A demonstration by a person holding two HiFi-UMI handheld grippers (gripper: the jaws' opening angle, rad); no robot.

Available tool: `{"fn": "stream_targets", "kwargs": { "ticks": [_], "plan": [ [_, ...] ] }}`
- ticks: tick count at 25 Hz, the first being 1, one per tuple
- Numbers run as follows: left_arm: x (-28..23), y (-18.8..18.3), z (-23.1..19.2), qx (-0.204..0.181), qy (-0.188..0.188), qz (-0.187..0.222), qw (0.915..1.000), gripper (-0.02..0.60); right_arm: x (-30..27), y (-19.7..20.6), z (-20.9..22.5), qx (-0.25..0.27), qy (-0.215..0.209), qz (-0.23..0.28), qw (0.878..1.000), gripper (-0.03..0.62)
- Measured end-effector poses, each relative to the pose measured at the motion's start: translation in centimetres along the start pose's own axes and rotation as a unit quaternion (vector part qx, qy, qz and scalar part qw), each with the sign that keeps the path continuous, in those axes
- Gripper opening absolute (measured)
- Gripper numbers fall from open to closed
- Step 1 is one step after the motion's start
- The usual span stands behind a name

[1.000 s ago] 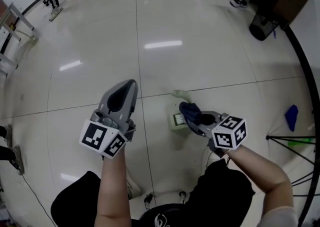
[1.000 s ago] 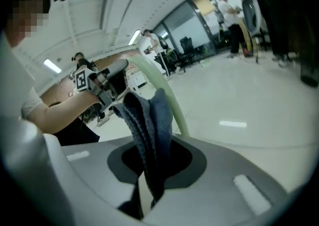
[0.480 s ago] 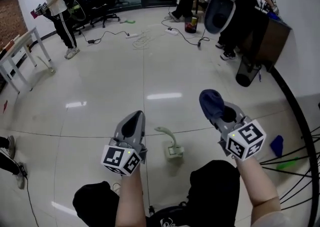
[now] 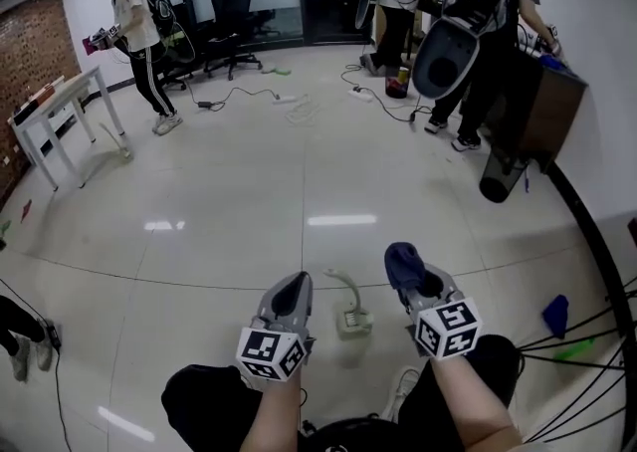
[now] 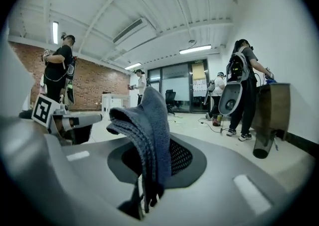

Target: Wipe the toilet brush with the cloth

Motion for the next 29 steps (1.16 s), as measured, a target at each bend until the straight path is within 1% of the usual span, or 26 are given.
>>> {"fn": "stream_targets", "kwargs": {
  "ticks": [3, 5, 9, 12, 16, 21, 24, 29],
  "plan": [
    [0.7, 2.2, -0.5, 0.01, -0.016, -0.02, 0.9996, 0.006, 0.5, 2.8, 1.2, 0.011, 0.02, -0.015, 1.0, 0.063],
    [0.7, 2.9, -0.8, 0.017, -0.024, -0.028, 0.9992, 0.006, 0.6, 3.8, 1.4, 0.004, 0.021, -0.023, 1.0, 0.063],
    [0.5, 3.6, -0.7, 0.024, -0.028, -0.031, 0.9989, 0.006, -0.2, 3.8, 0.8, -0.007, 0.003, -0.018, 1.0, 0.063],
    [0.5, 3.9, -0.5, 0.034, -0.027, -0.031, 0.9986, 0.006, -0.3, 4.0, 0.8, -0.027, 0.005, -0.013, 1.0, 0.063],
    [0.4, 4.0, -0.5, 0.043, -0.027, -0.034, 0.9981, 0.006, -0.2, 5.0, 1.2, -0.06, 0.007, -0.022, 0.998, 0.063],
    [0.6, 4.1, -1.1, 0.075, -0.023, -0.035, 0.9963, 0.006, -0.4, 5.7, 1.5, -0.064, 0.019, -0.032, 0.997, 0.063],
    [0.4, 4.4, -1.1, 0.069, -0.021, -0.04, 0.9966, 0.006, -0.6, 5.9, 2.0, -0.066, 0.023, -0.034, 0.997, 0.063],
    [0.4, 4.8, -0.5, 0.08, -0.023, -0.042, 0.9956, 0.006, -0.1, 6.3, 2.5, -0.075, 0.024, -0.04, 0.996, 0.063]
  ]
}}
Point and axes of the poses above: the fingertips, and each gripper's own axes: x backward along the fingers, z to its right, y out of its underside, the point moved 8 cm from there along x, backward along the fingers, and after that the axes turned 1 degree about z, right-handed, at the moved point
